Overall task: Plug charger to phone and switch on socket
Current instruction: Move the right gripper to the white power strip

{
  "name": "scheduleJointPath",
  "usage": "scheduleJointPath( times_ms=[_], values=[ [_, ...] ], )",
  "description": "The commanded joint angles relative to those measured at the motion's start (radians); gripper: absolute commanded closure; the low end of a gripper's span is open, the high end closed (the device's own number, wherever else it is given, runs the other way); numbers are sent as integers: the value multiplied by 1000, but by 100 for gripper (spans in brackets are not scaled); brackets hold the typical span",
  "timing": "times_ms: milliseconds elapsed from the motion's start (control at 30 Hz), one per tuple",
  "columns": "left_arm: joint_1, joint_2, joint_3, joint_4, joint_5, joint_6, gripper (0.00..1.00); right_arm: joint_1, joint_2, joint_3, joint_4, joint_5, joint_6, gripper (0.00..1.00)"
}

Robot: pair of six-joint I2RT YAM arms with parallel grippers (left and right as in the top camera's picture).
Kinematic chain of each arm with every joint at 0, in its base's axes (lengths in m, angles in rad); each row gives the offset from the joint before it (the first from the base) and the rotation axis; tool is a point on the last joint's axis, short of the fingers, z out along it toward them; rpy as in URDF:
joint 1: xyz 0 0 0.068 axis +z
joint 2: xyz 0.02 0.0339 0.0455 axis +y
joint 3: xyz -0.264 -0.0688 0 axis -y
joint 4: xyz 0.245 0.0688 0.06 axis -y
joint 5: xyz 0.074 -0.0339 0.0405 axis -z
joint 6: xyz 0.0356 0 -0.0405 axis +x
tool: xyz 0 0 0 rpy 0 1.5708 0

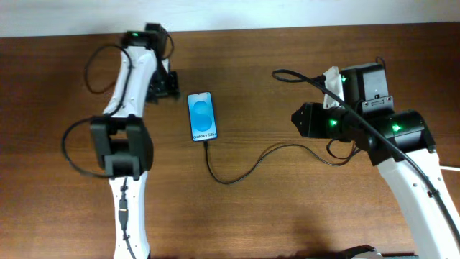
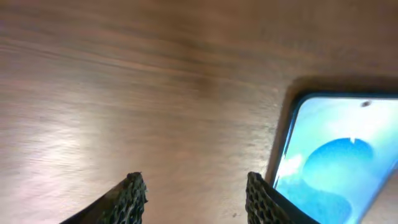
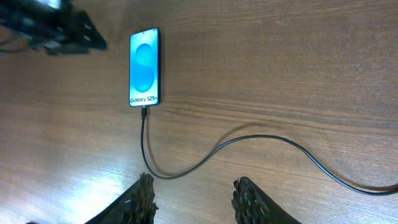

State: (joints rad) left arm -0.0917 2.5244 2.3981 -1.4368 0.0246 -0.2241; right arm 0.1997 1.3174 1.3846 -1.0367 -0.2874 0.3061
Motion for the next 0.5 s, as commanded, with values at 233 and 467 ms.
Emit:
scheduleJointPath(
  times_ms=[233,467],
  values=[
    [71,-526,77,-122,100,172,38,-279,-101,245,-253,126,-55,50],
    [71,-550,71,-126,197,271,1,-766,55,244,-261,115,-177,45]
  ],
)
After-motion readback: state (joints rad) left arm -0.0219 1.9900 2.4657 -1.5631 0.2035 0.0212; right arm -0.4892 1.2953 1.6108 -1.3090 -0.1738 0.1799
